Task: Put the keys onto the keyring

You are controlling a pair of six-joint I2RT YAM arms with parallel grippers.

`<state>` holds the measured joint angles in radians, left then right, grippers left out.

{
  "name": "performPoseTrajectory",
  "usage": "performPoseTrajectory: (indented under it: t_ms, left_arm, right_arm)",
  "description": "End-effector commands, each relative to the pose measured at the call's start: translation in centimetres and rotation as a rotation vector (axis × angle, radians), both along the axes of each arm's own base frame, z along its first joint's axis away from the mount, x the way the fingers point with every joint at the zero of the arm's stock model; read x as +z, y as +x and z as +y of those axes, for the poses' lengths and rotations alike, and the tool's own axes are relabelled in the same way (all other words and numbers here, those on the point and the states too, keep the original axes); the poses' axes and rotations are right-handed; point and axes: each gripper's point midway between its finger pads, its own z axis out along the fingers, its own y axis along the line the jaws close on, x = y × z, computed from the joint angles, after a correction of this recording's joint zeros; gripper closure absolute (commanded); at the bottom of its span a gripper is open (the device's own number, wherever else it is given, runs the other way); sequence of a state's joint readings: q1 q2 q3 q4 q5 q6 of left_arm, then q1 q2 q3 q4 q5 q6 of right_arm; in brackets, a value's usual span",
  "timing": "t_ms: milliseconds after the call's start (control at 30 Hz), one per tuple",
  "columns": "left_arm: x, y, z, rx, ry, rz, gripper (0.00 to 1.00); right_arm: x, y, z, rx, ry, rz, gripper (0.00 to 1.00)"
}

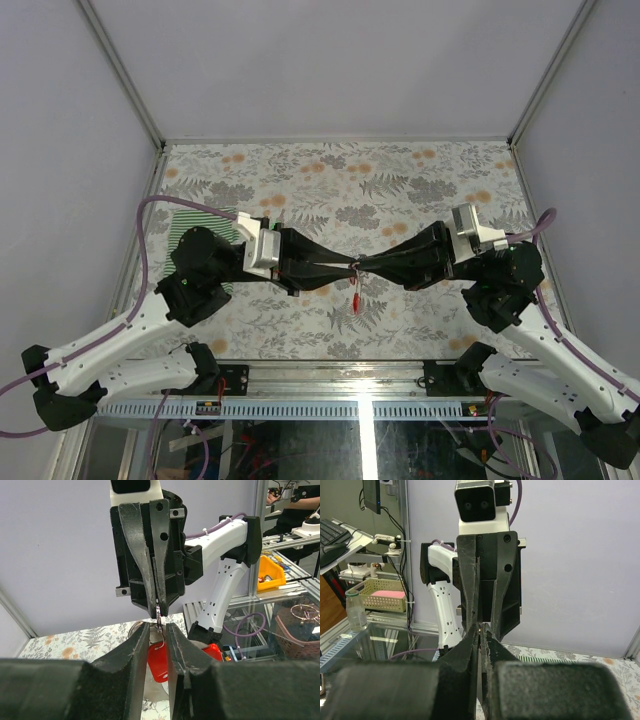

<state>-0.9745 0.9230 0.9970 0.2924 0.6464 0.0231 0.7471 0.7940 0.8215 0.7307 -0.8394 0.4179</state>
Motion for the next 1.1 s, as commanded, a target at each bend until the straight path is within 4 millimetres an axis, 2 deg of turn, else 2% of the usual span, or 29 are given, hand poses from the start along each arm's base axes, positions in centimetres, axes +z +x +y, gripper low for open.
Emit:
performPoseTrajectory:
  t_ms: [0,133,300,533,700,767,900,1067]
  left_arm:
    - [0.7,0.1,0.0,0.006,-0.024,-0.023,0.79]
    - [0.5,0.2,0.0,0.008,-0.018,-0.023,0.84]
    - [0.5,0.1,0.1,0.006,-0.017,-0.023,0.99]
    - [0.9,0.1,0.3,0.020,-0.008,-0.015,1.00]
    - [0.5,1.0,0.6,0.077,0.081,-0.007,1.00]
    - [0.6,1.4,0.8,0.104,0.123,-0.007,1.00]
    - [-0.4,2.4,1.1,0.162,0.247,0.009,1.00]
    - [-2.9,3.5,1.3,0.194,0.460,0.041,1.00]
  right_arm:
    - [3.3,-1.6,-1.3,0.000,0.089,-0.102,1.00]
    - [3.2,-1.5,-1.3,-0.001,0.087,-0.100,1.00]
    - [3.1,-1.5,-1.2,-0.001,0.083,-0.096,1.00]
    - [2.7,-1.2,-1.1,-0.013,0.062,-0.093,0.99]
    - [2.4,-0.8,-1.3,-0.069,0.021,-0.115,0.78]
    - [1.7,-0.4,-1.4,-0.105,-0.021,-0.119,0.72]
    - [0.9,0.5,-1.8,-0.178,-0.099,-0.125,0.69]
    - [-0.6,1.7,-1.8,-0.235,-0.208,-0.101,0.68]
